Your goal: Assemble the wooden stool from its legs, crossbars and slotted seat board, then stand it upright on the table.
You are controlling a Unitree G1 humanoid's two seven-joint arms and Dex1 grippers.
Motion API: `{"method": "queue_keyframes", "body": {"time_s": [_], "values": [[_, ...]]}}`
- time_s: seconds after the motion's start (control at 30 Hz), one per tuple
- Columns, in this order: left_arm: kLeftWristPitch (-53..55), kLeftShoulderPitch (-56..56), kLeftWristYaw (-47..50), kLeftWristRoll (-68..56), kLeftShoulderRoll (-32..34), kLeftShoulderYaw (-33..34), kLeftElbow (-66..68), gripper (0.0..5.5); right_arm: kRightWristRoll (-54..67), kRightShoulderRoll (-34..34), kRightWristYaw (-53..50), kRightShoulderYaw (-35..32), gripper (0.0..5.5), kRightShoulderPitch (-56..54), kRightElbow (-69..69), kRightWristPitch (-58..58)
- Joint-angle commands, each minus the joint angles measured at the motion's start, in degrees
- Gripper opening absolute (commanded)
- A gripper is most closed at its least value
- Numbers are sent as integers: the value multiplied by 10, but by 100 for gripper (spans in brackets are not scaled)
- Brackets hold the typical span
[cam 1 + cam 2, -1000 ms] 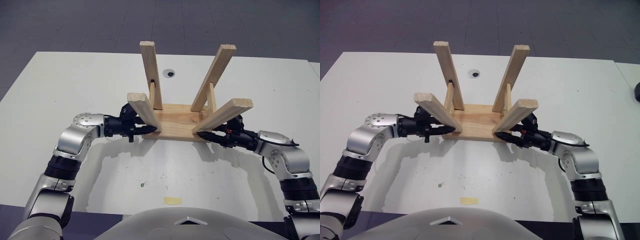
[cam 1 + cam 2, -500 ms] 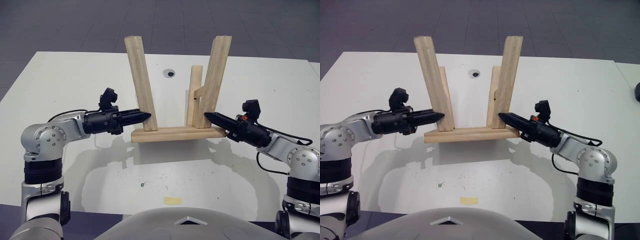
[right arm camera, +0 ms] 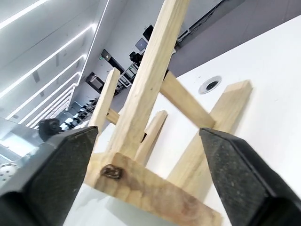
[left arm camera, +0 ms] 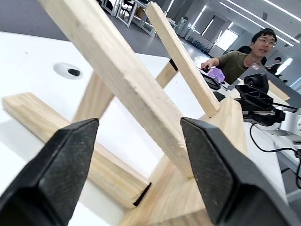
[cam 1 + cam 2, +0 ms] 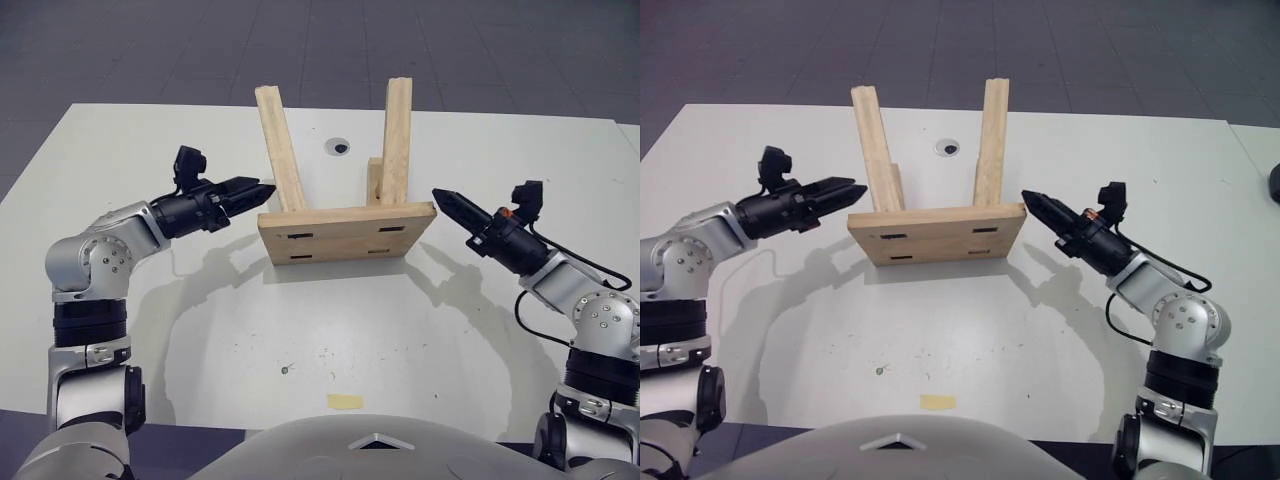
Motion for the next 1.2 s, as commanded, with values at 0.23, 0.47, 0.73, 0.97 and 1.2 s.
{"method": "queue_keyframes", "body": {"time_s": [0.23,0.47,0.73,0.97,1.2], "values": [[-29,69,-202,-6,140,-4,-84,494,-215,-118,226,126,540,37,5,-184],[-183,16,-172,174,39,-178,43,535,-326,-67,292,227,540,-79,190,-291],[-226,9,-212,205,32,-190,110,404,-328,-42,342,244,411,-106,222,-281],[-194,14,-224,184,21,-178,110,274,-315,-43,351,246,289,-79,193,-232],[-57,46,-255,82,46,-132,-1,240,-159,-39,324,162,258,-32,65,-57]]}}
